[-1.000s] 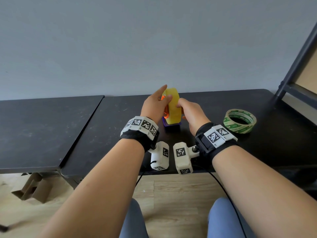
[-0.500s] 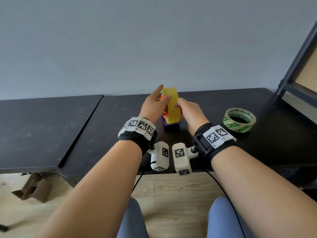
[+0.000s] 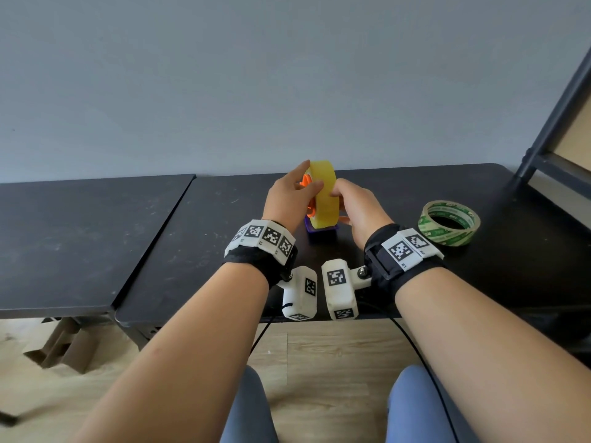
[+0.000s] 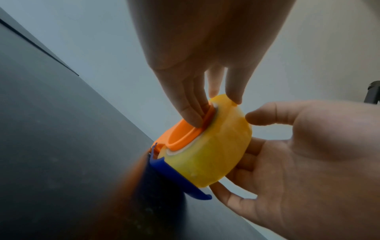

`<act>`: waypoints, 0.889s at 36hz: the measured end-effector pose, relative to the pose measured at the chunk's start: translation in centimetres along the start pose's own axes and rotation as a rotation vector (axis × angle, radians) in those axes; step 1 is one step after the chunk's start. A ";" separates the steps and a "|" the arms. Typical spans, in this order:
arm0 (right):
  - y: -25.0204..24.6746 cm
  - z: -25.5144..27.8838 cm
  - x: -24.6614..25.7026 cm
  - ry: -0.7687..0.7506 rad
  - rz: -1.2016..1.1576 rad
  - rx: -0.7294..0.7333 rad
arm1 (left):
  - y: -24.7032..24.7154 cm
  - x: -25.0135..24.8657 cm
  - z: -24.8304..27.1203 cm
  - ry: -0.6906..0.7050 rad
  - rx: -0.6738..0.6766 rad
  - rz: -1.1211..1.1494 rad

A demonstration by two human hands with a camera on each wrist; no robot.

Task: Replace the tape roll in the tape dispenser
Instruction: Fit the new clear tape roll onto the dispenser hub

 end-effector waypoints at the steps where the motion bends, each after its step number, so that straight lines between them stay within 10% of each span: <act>1: 0.0 0.0 0.0 0.003 0.004 0.000 | 0.0 0.0 -0.1 0.002 -0.009 -0.007; 32: 0.0 -0.1 -0.3 -0.025 0.033 -0.009 | -0.3 0.3 0.1 -0.095 0.002 0.154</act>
Point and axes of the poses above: each hand's wrist, its own z-axis away from the middle knuckle, its own y-axis out of the palm, x = y × z, the point moved 2 cm from there along -z, towards the middle knuckle, and after that the axes turned 1 degree about z, right-handed, at the moved point
